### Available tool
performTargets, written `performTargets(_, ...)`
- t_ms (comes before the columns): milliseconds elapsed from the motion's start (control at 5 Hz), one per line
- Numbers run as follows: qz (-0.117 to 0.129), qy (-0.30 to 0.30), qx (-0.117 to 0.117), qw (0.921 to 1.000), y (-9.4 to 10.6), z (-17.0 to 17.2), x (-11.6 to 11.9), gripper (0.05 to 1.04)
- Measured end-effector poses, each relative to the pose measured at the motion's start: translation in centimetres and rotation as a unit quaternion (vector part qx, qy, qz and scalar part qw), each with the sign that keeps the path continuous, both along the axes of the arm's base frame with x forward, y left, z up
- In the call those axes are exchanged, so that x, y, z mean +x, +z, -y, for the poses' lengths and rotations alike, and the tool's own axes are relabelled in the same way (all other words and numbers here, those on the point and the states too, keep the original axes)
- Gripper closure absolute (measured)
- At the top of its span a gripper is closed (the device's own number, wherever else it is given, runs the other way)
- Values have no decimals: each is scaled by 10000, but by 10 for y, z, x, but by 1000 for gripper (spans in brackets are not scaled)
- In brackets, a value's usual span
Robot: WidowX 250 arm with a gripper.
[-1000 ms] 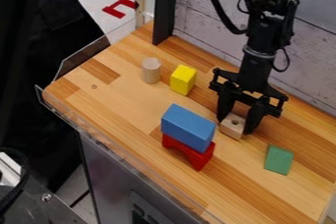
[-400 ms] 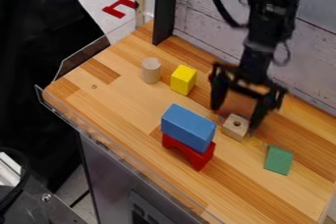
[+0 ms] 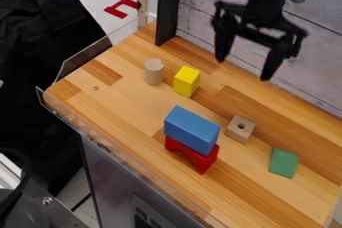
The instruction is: Move the cube with a hole and put it in the middle of the table
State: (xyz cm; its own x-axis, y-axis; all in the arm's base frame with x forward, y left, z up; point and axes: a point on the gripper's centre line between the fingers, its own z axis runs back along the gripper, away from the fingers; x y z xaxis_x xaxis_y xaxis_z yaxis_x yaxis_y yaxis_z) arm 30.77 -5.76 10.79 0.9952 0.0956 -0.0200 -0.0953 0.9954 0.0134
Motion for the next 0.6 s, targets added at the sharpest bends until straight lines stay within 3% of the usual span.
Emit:
performTargets(400, -240, -57, -34, 9997, 1, -7, -36, 83)
performTargets(600, -157, -94, -95, 9998, 3, -7, -40, 83)
